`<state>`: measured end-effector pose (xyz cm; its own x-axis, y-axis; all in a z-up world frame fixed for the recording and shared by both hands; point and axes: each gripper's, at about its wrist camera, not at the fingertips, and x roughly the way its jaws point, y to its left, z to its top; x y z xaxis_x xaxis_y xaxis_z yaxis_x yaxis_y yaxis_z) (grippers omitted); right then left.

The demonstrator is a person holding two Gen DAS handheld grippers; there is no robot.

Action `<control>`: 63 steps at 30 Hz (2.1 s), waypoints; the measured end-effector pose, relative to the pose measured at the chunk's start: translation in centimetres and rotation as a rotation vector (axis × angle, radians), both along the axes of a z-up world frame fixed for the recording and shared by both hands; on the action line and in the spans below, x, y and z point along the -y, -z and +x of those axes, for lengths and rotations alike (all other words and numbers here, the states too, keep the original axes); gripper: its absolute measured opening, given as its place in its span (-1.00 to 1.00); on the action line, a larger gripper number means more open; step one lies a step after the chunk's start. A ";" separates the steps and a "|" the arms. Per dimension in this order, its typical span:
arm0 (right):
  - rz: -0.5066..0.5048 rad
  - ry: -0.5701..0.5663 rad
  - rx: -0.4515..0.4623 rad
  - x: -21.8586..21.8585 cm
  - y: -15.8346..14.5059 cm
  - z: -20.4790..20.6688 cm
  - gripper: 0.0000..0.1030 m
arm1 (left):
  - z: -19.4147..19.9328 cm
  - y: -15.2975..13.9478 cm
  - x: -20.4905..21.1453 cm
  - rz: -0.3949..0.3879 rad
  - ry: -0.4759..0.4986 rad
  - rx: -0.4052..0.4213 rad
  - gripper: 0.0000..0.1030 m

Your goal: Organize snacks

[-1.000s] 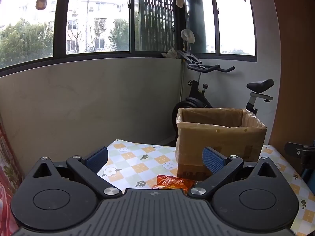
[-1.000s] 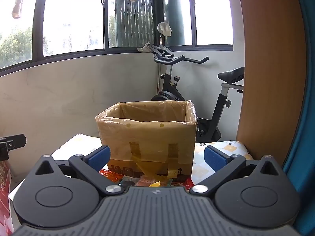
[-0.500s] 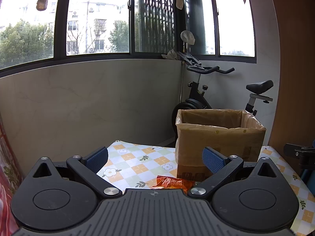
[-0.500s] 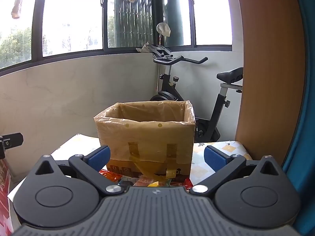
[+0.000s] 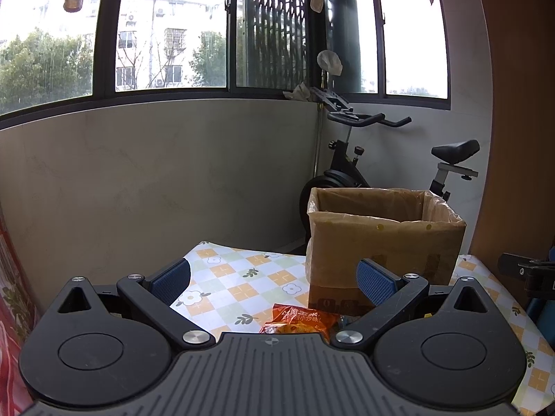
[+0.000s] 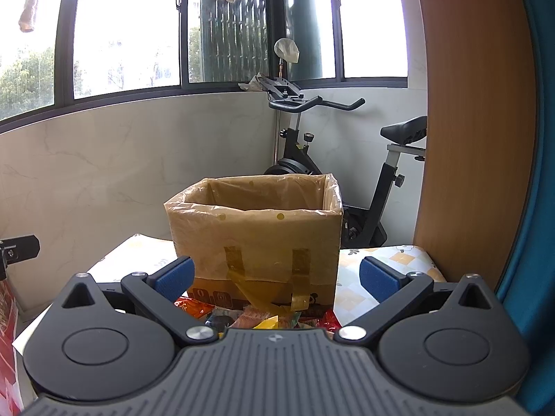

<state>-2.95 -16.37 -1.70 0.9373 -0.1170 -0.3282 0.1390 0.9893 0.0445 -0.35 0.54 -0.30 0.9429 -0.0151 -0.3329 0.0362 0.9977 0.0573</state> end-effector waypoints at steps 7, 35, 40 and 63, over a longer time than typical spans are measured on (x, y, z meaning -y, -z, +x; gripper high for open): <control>0.000 -0.001 0.000 0.0 0.0 0.0 1.00 | 0.0 0.0 -0.2 -0.010 0.006 -0.008 1.00; -0.006 0.005 -0.011 0.0 0.6 0.1 1.00 | 0.1 0.2 -0.3 -0.015 0.009 -0.025 1.00; -0.006 -0.001 -0.014 -0.1 0.4 0.1 1.00 | 0.1 0.3 -0.3 -0.016 0.008 -0.028 1.00; 0.080 -0.008 -0.058 1.9 7.2 2.8 1.00 | 3.7 6.7 -3.4 -0.125 -0.096 -0.082 0.99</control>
